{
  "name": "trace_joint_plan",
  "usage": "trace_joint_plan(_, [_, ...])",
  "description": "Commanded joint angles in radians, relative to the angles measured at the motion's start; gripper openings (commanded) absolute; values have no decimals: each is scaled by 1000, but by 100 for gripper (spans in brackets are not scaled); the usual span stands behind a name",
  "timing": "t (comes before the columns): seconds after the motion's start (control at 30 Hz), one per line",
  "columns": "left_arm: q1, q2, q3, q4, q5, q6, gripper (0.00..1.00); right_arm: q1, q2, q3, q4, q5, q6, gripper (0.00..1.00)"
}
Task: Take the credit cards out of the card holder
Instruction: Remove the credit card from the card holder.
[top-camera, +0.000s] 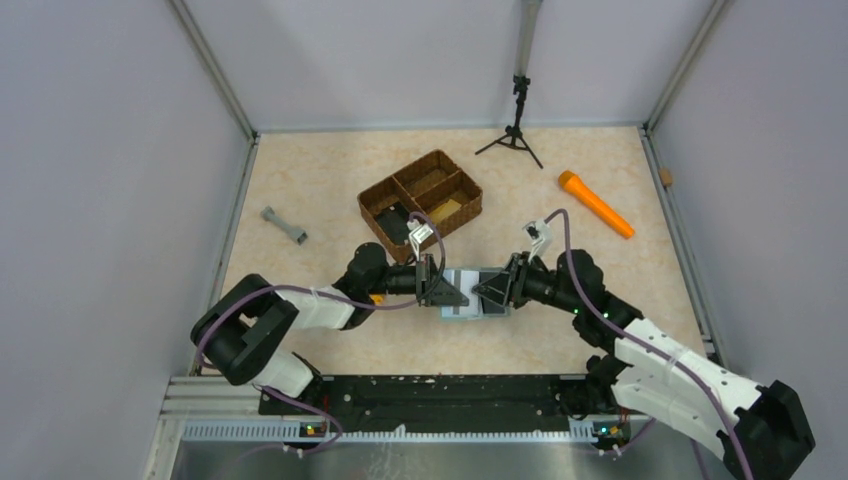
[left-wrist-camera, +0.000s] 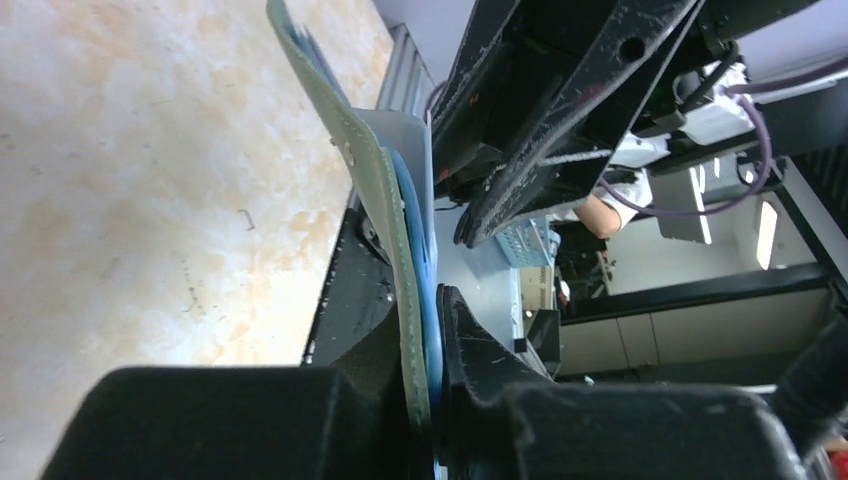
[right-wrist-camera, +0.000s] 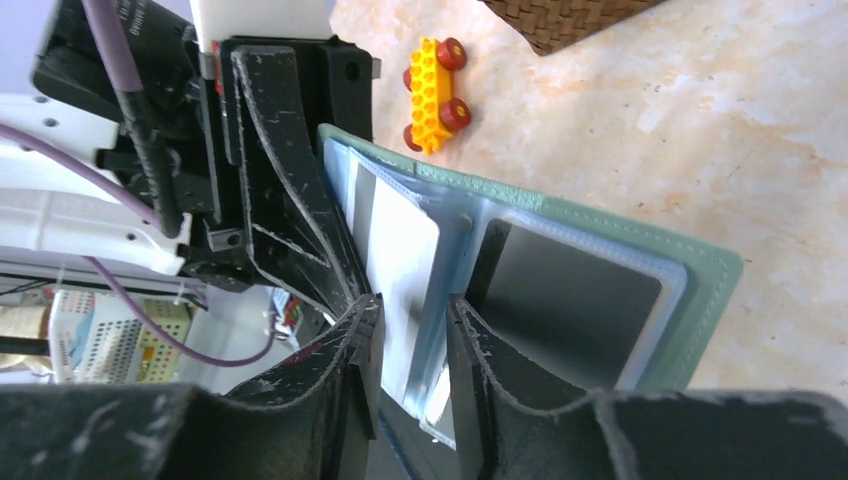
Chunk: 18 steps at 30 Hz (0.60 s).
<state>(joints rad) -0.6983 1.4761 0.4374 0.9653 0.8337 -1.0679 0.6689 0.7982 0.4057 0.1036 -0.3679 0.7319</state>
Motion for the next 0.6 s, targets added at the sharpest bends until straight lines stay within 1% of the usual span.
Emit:
trace_joint_plan(0.0, [-16, 2, 17, 204, 65, -68, 2, -8, -68, -1, 64, 11, 36, 27])
trace_joint_plan(0.17, [-28, -10, 19, 213, 64, -73, 5, -8, -155, -40, 122, 6, 99, 21])
trace_joint_plan(0.3, [-37, -17, 24, 223, 63, -80, 16, -8, -168, -44, 138, -14, 135, 14])
trace_joint_plan(0.4, [-38, -20, 27, 224, 59, -84, 20, -9, -168, -55, 165, -27, 170, 7])
trace_joint_plan(0.47, [-38, -21, 27, 230, 60, -87, 23, -9, -171, -68, 180, -23, 194, 1])
trace_joint_plan(0.5, [-40, -22, 26, 235, 61, -89, 27, -9, -175, -71, 179, -13, 203, 0])
trace_joint_plan(0.53, [-40, -21, 23, 242, 59, -91, 35, -9, -181, -75, 176, -2, 209, 0])
trace_joint_plan(0.57, [-39, -21, 16, 252, 54, -94, 39, -9, -188, -79, 174, 6, 215, 0])
